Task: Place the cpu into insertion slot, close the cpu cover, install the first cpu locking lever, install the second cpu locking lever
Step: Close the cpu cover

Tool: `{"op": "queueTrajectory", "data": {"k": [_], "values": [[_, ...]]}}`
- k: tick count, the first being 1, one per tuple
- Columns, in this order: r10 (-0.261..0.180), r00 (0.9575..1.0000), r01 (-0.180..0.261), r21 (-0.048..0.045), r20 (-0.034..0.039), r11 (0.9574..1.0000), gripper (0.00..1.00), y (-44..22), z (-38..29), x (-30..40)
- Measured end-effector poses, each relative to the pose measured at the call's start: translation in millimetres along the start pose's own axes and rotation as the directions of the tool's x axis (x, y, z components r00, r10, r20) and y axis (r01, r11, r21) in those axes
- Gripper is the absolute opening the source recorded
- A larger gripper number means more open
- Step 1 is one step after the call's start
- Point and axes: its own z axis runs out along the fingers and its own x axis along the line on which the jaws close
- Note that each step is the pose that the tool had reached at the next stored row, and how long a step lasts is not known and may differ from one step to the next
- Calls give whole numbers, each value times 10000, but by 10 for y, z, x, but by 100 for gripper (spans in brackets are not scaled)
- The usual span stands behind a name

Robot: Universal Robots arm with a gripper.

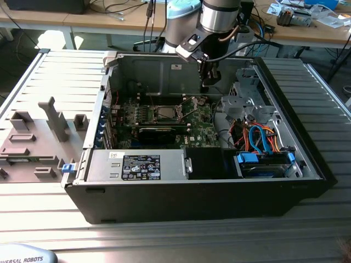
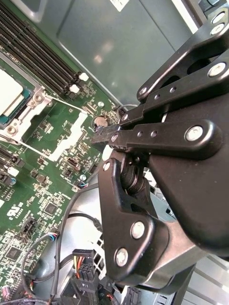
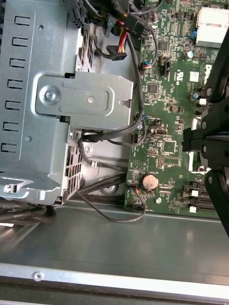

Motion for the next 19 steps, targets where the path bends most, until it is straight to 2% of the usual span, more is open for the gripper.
{"op": "queueTrajectory", "data": {"k": [19], "values": [[0,10000,0,1,3,10000,11,132,2,-14]]}}
